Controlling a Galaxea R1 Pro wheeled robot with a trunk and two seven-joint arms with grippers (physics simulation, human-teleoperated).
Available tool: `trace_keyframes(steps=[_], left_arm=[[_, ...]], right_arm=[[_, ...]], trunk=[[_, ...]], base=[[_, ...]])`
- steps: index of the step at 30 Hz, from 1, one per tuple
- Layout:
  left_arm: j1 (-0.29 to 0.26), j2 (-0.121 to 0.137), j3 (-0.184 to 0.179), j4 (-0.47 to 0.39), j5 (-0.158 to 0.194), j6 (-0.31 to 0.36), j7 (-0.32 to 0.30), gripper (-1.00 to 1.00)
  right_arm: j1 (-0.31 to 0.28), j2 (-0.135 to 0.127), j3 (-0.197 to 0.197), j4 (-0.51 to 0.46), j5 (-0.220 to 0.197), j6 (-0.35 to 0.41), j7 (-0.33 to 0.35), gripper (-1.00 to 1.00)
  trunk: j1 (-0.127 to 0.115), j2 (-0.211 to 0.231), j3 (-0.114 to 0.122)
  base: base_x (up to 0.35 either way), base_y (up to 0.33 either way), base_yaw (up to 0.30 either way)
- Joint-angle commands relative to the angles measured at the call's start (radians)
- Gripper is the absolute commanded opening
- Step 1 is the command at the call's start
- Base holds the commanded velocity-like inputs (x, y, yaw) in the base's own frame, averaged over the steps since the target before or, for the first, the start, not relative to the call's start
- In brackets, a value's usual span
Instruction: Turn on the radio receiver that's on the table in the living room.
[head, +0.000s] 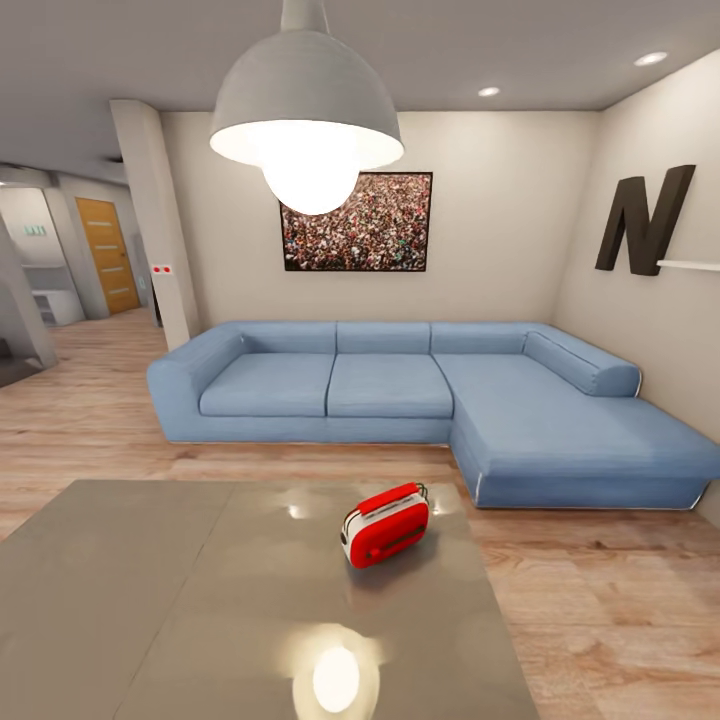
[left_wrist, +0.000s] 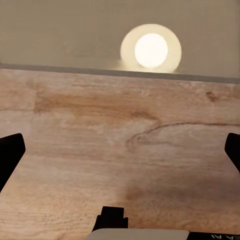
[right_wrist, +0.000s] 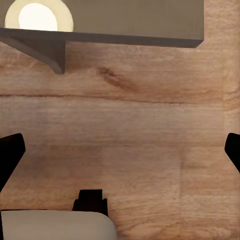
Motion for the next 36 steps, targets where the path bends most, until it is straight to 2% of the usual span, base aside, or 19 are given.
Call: trace_keyframes(steps=[1,15,24,29,33,36], left_arm=[[0.000,0.001,0.000,0.000,0.001,0.000,0.000,1.00],[0.000,0.002,0.000,0.000,-0.001,0.001,0.004,1.00],[0.000,0.002,0.000,0.000,-0.001,0.001,0.006,1.00],[0.000,0.003,0.000,-0.002,0.001,-0.003,0.006,1.00],[0.000,-0.002,-0.002,-0.014,0.001,-0.062,0.005,1.00],[0.000,-0.003,-0.003,-0.017,0.000,-0.081,0.005,1.00]], right_arm=[[0.000,0.000,0.000,0.000,0.000,0.000,0.000,1.00],[0.000,0.000,0.000,0.000,0.000,0.000,0.000,1.00],[0.000,0.000,0.000,0.000,0.000,0.000,0.000,1.00],[0.000,0.000,-0.001,-0.001,0.000,0.000,0.000,1.00],[0.000,0.000,-0.001,-0.023,0.004,-0.001,0.000,1.00],[0.000,0.001,-0.002,-0.101,0.006,0.002,0.002,1.00]], trunk=[[0.000,0.000,0.000],[0.000,0.000,0.000],[0.000,0.000,0.000],[0.000,0.000,0.000],[0.000,0.000,0.000],[0.000,0.000,0.000]], base=[[0.000,0.000,0.000],[0.097,0.073,-0.001],[0.002,0.001,-0.185],[0.000,0.000,-0.046],[0.000,0.000,-0.004],[0.000,0.000,0.000]])
